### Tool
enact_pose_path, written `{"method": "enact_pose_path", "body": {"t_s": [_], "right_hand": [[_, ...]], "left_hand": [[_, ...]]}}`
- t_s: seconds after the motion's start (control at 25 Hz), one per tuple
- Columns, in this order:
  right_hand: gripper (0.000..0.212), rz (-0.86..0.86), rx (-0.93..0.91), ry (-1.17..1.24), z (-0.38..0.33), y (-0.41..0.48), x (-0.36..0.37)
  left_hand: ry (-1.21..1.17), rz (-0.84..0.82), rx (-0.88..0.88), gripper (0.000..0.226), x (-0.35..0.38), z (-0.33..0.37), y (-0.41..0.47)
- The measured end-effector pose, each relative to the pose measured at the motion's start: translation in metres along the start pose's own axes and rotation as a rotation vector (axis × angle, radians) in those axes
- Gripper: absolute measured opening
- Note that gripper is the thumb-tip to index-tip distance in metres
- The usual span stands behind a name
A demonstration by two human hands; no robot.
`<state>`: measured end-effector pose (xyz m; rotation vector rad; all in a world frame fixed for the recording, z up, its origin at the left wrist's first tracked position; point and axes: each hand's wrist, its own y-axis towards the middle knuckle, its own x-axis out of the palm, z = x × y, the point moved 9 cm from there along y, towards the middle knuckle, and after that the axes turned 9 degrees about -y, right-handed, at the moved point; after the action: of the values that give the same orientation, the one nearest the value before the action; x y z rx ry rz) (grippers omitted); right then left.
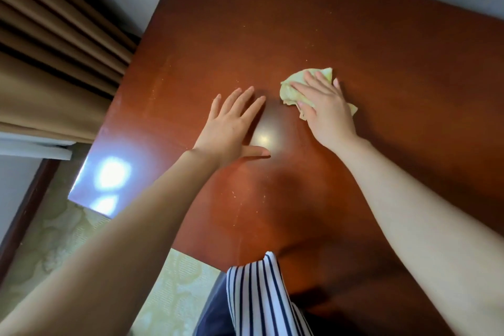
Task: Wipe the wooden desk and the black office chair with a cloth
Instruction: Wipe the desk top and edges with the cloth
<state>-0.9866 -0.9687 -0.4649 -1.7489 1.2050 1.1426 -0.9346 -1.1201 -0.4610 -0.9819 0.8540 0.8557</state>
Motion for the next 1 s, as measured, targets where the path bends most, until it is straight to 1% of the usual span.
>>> {"method": "enact_pose_path", "body": {"t_s": [0.08, 0.16, 0.36, 0.44, 0.56, 0.68, 0.76, 0.84, 1.0], "right_hand": [[0.040, 0.005, 0.028, 0.000, -0.004, 0.000, 0.002], [0.042, -0.003, 0.012, 0.003, -0.006, -0.005, 0.003], [0.043, -0.067, -0.128, 0.021, -0.012, -0.029, 0.004], [0.042, -0.101, -0.233, 0.002, -0.021, -0.054, 0.008], [0.041, -0.139, -0.468, -0.033, -0.037, -0.103, 0.008], [0.048, -0.179, -0.670, -0.071, -0.033, -0.145, 0.011], [0.056, -0.212, -0.750, -0.111, -0.023, -0.156, 0.012], [0.062, -0.225, -0.736, -0.161, -0.004, -0.150, 0.009], [0.063, -0.199, -0.526, -0.174, 0.048, -0.118, -0.009]], "left_hand": [[-0.002, -0.017, -0.009, 0.107, 0.005, -0.005, 0.000], [0.021, -0.031, 0.008, 0.109, 0.010, -0.001, 0.001], [0.083, -0.047, 0.062, 0.120, 0.017, 0.016, 0.003], [0.083, -0.070, 0.056, 0.122, 0.020, 0.019, 0.001], [0.110, -0.100, 0.029, 0.122, 0.026, 0.025, -0.005], [0.131, -0.101, 0.012, 0.123, 0.028, 0.033, -0.009], [0.136, -0.072, -0.024, 0.122, 0.026, 0.037, -0.012], [0.131, -0.050, -0.069, 0.120, 0.026, 0.041, -0.013], [0.087, -0.041, -0.162, 0.115, 0.036, 0.060, -0.020]]}}
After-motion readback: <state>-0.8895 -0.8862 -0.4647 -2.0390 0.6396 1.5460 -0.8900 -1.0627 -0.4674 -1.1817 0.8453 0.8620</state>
